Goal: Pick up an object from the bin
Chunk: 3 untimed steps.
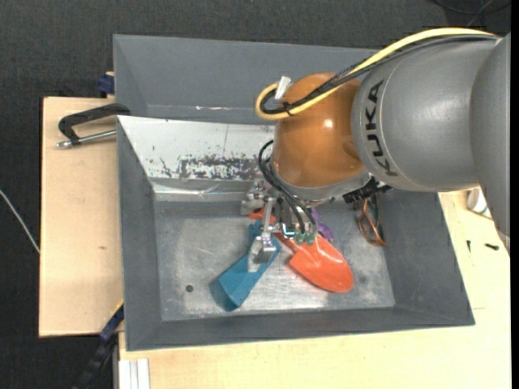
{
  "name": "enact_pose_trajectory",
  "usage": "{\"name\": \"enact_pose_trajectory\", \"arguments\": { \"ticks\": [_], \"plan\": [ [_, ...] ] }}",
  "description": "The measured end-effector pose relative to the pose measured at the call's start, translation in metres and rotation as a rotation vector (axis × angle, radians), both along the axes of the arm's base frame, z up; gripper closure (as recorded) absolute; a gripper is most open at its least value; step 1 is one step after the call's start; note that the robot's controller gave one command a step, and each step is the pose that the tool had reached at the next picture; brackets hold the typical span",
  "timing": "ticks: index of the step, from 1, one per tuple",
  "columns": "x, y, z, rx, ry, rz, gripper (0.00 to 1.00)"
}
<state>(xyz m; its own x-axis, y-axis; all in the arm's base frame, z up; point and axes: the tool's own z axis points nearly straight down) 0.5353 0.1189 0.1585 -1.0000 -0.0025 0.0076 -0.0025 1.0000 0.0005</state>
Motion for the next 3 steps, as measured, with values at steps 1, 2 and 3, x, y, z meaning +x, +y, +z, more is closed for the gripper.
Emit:
{"name": "enact_pose_trajectory", "arguments": {
  "ticks": [1,2,3],
  "plan": [
    [0.001,-0.001,0.005,0.001,-0.007,-0.002,0.0],
    [-0.013,-0.003,-0.022,0.003,-0.019,0.128,0.0],
    [-0.004,-0.008,-0.084,0.003,-0.004,0.564,1.0]
  ]
}}
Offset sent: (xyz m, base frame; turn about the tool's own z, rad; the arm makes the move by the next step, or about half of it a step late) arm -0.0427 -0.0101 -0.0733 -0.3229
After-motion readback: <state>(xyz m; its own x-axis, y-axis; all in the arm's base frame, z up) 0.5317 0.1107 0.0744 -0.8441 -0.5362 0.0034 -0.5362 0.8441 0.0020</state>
